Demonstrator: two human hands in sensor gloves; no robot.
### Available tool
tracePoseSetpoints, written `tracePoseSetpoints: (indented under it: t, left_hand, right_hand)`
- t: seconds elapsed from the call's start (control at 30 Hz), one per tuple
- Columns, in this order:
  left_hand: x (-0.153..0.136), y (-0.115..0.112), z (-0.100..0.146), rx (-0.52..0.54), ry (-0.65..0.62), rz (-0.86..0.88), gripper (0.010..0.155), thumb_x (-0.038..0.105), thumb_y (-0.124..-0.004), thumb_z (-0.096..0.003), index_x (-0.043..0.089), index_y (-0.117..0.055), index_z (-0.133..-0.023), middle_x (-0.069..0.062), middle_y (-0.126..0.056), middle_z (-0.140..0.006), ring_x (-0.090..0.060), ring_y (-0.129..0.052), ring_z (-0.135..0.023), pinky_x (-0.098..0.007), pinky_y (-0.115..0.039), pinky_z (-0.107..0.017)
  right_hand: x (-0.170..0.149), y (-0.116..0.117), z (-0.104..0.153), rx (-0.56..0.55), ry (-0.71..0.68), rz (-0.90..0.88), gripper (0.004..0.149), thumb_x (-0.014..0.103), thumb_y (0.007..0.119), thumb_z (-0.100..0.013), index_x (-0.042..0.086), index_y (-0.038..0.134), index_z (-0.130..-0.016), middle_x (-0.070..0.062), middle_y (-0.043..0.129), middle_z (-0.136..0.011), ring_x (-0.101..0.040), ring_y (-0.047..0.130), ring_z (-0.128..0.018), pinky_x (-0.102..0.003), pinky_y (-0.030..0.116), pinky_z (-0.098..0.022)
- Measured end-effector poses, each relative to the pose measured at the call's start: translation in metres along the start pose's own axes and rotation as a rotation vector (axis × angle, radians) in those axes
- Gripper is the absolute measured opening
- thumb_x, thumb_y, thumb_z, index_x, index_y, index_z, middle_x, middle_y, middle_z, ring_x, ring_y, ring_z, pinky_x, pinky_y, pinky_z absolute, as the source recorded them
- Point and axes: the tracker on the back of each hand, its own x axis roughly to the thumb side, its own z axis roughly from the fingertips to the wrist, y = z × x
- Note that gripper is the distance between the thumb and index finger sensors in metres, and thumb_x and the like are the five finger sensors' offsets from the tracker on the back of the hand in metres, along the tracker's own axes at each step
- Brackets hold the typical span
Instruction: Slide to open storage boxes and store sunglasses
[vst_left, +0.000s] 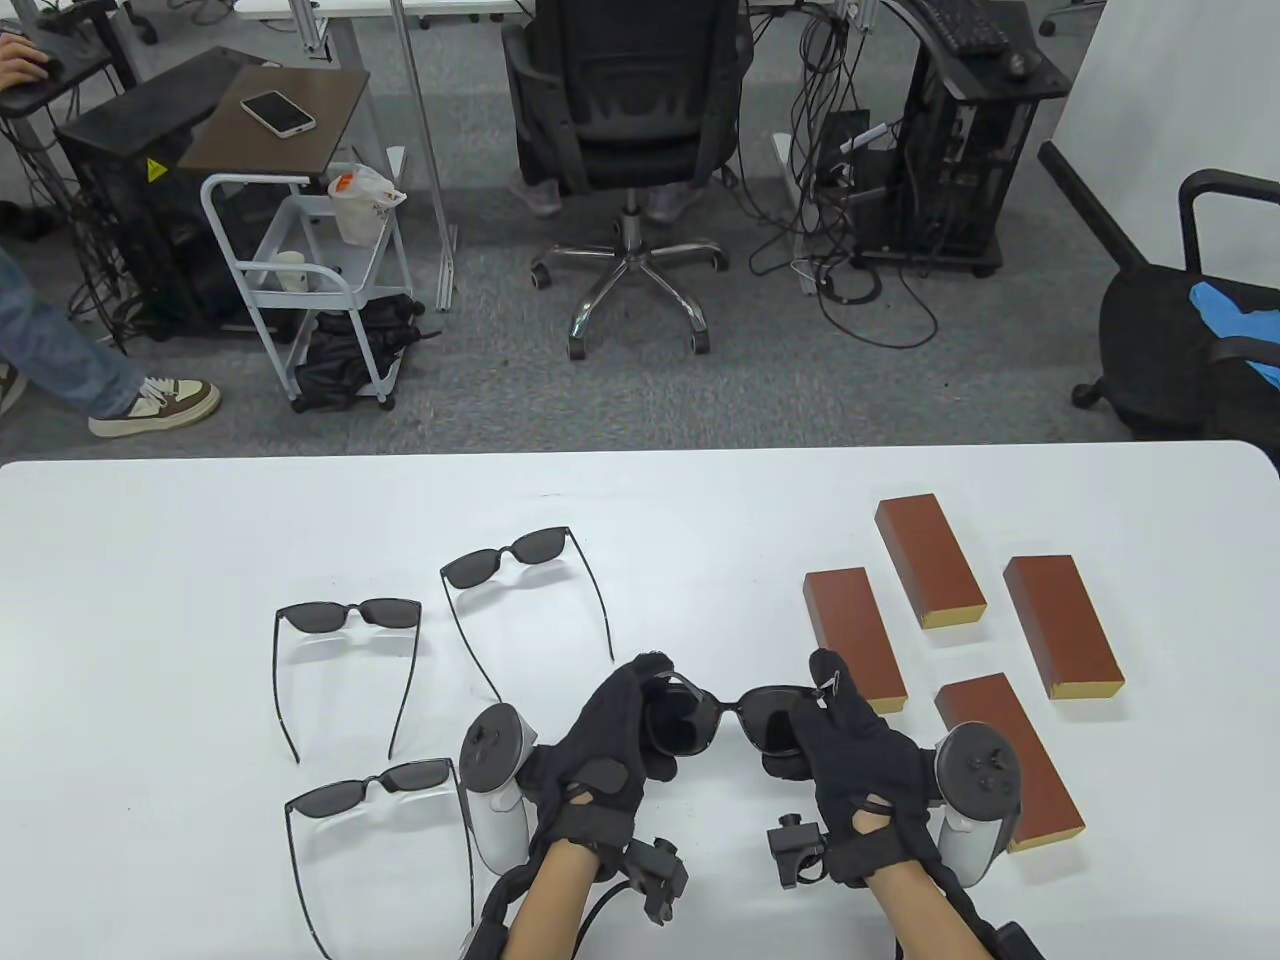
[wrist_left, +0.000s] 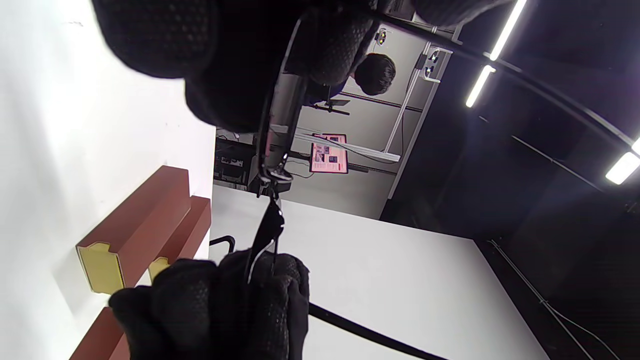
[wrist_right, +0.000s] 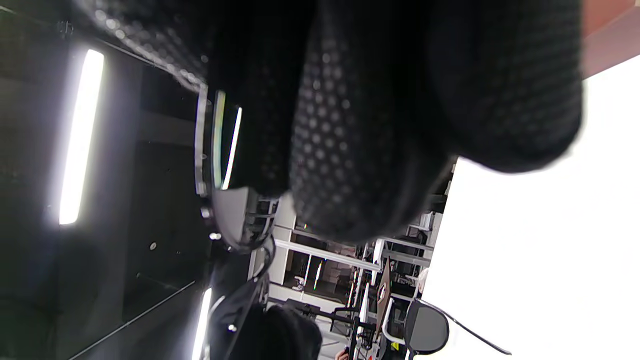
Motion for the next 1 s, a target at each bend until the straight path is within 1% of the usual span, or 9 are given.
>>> tracePoseSetpoints:
  t: [0.17, 0.23, 0.37, 0.43, 0.5, 0.57, 0.67, 0.93, 1.0]
  left_hand:
    - [-0.001, 0.001, 0.001, 0.027, 0.01, 0.015, 0.063, 0.059, -0.054, -0.0533, 0.027, -0.061, -0.107, -0.009, -0.082, -0.096, -0.026, -0.093, -0.067, -0.043, -0.08, -0.044]
    - [-0.001, 0.003, 0.002, 0.048, 0.019, 0.023, 0.063, 0.059, -0.053, -0.0534, 0.026, -0.06, -0.107, -0.009, -0.083, -0.095, -0.026, -0.093, -0.066, -0.043, -0.08, -0.044]
    - [-0.003, 0.004, 0.003, 0.061, 0.041, 0.032, 0.064, 0.059, -0.054, -0.0535, 0.025, -0.059, -0.107, -0.009, -0.084, -0.094, -0.025, -0.094, -0.064, -0.042, -0.08, -0.042]
    - [-0.003, 0.003, 0.004, 0.06, 0.051, 0.038, 0.064, 0.059, -0.055, -0.0538, 0.024, -0.059, -0.108, -0.009, -0.084, -0.094, -0.025, -0.094, -0.064, -0.042, -0.08, -0.042]
    - [-0.002, 0.002, 0.003, 0.039, 0.06, 0.044, 0.063, 0.057, -0.057, -0.0545, 0.023, -0.06, -0.107, -0.01, -0.083, -0.095, -0.026, -0.095, -0.064, -0.043, -0.081, -0.042]
    - [-0.001, 0.002, 0.003, 0.029, 0.065, 0.025, 0.061, 0.054, -0.059, -0.0552, 0.023, -0.059, -0.107, -0.01, -0.083, -0.095, -0.026, -0.095, -0.064, -0.043, -0.081, -0.042]
    - [-0.002, 0.001, 0.003, 0.07, 0.074, -0.027, 0.058, 0.048, -0.065, -0.0549, 0.021, -0.062, -0.106, -0.01, -0.086, -0.092, -0.025, -0.097, -0.061, -0.042, -0.083, -0.04]
    - [-0.001, 0.003, 0.003, 0.121, 0.063, -0.106, 0.053, 0.04, -0.073, -0.053, 0.021, -0.068, -0.102, -0.009, -0.091, -0.086, -0.023, -0.1, -0.055, -0.041, -0.086, -0.036]
    - [-0.001, 0.004, 0.002, 0.133, 0.059, -0.121, 0.052, 0.039, -0.074, -0.0524, 0.021, -0.069, -0.101, -0.008, -0.092, -0.085, -0.022, -0.101, -0.054, -0.04, -0.086, -0.035]
  right_hand:
    - [-0.001, 0.003, -0.004, 0.097, -0.05, -0.036, 0.06, 0.041, 0.085, -0.035, 0.021, 0.062, -0.087, -0.002, 0.104, -0.047, -0.019, 0.111, -0.034, -0.036, 0.094, -0.027]
    - [-0.002, 0.005, -0.006, 0.17, -0.074, -0.069, 0.065, 0.043, 0.086, -0.034, 0.02, 0.058, -0.088, -0.004, 0.103, -0.053, -0.022, 0.11, -0.04, -0.038, 0.093, -0.031]
    - [-0.005, 0.009, -0.007, 0.28, -0.098, -0.126, 0.09, 0.064, 0.083, -0.028, 0.017, 0.044, -0.094, -0.011, 0.093, -0.072, -0.03, 0.102, -0.059, -0.043, 0.088, -0.044]
    - [-0.01, 0.009, -0.007, 0.319, -0.082, -0.181, 0.096, 0.077, 0.07, -0.029, 0.017, 0.04, -0.096, -0.013, 0.089, -0.078, -0.032, 0.099, -0.065, -0.044, 0.086, -0.048]
    - [-0.014, 0.01, -0.007, 0.324, -0.022, -0.305, 0.093, 0.076, 0.064, -0.031, 0.013, 0.039, -0.096, -0.018, 0.086, -0.08, -0.039, 0.095, -0.067, -0.05, 0.083, -0.049]
    - [-0.016, 0.009, -0.007, 0.328, 0.005, -0.352, 0.092, 0.074, 0.065, -0.032, 0.012, 0.041, -0.096, -0.021, 0.085, -0.08, -0.043, 0.093, -0.067, -0.053, 0.081, -0.049]
    - [-0.018, 0.005, -0.008, 0.292, -0.007, -0.255, 0.088, 0.074, 0.062, -0.035, 0.013, 0.045, -0.095, -0.018, 0.087, -0.079, -0.04, 0.095, -0.066, -0.05, 0.083, -0.048]
    - [-0.021, 0.001, -0.008, 0.242, 0.028, -0.243, 0.077, 0.069, 0.064, -0.036, 0.015, 0.061, -0.091, -0.015, 0.095, -0.072, -0.038, 0.1, -0.059, -0.048, 0.086, -0.042]
    - [-0.021, 0.001, -0.008, 0.235, 0.041, -0.223, 0.074, 0.068, 0.064, -0.037, 0.015, 0.064, -0.089, -0.014, 0.098, -0.067, -0.035, 0.104, -0.053, -0.046, 0.089, -0.038]
